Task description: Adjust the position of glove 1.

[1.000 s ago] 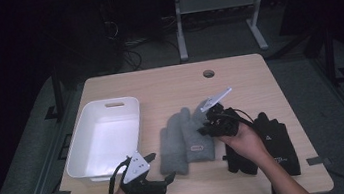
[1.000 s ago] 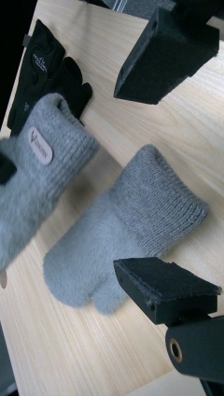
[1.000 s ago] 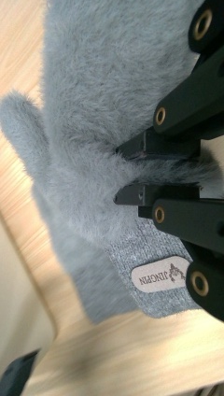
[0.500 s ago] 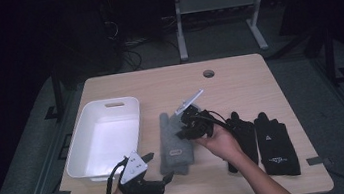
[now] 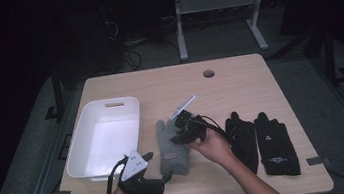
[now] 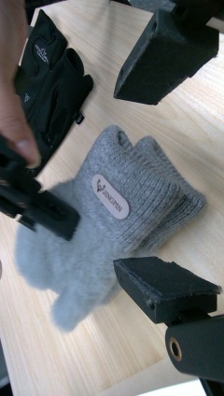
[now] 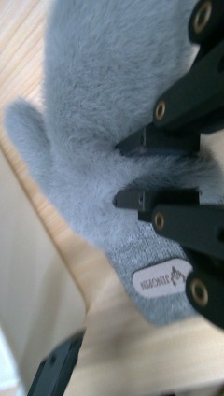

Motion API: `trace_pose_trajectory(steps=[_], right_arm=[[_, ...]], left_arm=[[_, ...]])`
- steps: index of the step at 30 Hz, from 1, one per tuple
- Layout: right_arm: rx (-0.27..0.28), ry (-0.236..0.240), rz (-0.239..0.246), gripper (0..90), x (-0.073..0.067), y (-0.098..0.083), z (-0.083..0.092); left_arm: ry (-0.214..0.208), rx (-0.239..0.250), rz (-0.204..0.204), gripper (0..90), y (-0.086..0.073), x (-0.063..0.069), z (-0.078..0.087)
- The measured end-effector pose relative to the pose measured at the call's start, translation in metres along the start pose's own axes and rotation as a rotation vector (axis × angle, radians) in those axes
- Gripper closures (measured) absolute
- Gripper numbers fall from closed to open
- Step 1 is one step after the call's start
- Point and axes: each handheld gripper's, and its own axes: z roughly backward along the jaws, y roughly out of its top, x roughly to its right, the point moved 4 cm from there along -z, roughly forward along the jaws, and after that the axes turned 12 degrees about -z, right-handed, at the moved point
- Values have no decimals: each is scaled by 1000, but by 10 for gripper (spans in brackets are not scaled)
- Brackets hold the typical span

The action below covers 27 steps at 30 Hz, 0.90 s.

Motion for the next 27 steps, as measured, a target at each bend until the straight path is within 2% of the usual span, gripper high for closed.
trace_pose_trajectory(steps=[1, 2, 3, 4, 5, 6, 8, 10, 12, 15, 16, 17, 18, 22, 23, 24, 27], right_arm=[[-5, 8, 2, 693, 1, -2, -4], [-9, 32, -19, 573, 5, -4, -9], [-9, 32, -19, 573, 5, -4, -9], [-6, 37, -24, 534, 7, -5, -9], [12, 41, -28, 455, 8, -5, -7], [20, 31, -26, 417, 9, -5, -5], [31, 24, -21, 392, 11, -4, -2], [62, 18, -40, 372, 16, -4, 8], [67, 18, -46, 370, 17, -4, 10], [88, 8, -74, 338, 26, -4, 18], [92, 11, -101, 311, 33, -3, 21], [92, 11, -101, 311, 33, -3, 21], [93, 12, -125, 297, 40, -2, 23], [109, 28, -174, 290, 53, 2, 25], [109, 28, -174, 290, 53, 2, 25], [105, 30, -209, 276, 61, 5, 22], [103, 25, -228, 275, 68, 9, 18]], left_arm=[[-1, -4, 6, 151, 0, 0, -1], [-1, -4, 5, 152, 0, -1, -1], [-4, -10, 4, 152, 0, -1, -2], [-3, -9, 9, 152, 1, -1, -3], [-2, -13, 13, 154, 1, -1, -4], [-5, -18, 22, 155, 1, -2, -5], [-11, -17, 33, 159, 2, -3, -5], [-14, -23, 45, 188, 2, -4, -6], [-13, -28, 62, 193, 4, -5, -7], [-16, -47, 82, 197, 6, -5, -10], [-17, -56, 97, 204, 7, -5, -13], [-17, -56, 97, 207, 7, -5, -13], [-20, -83, 110, 211, 8, -7, -16], [-12, -93, 126, 230, 11, -10, -20], [-10, -106, 127, 230, 12, -12, -22], [-10, -109, 136, 231, 13, -13, -24], [-6, -142, 149, 235, 16, -16, -31]])
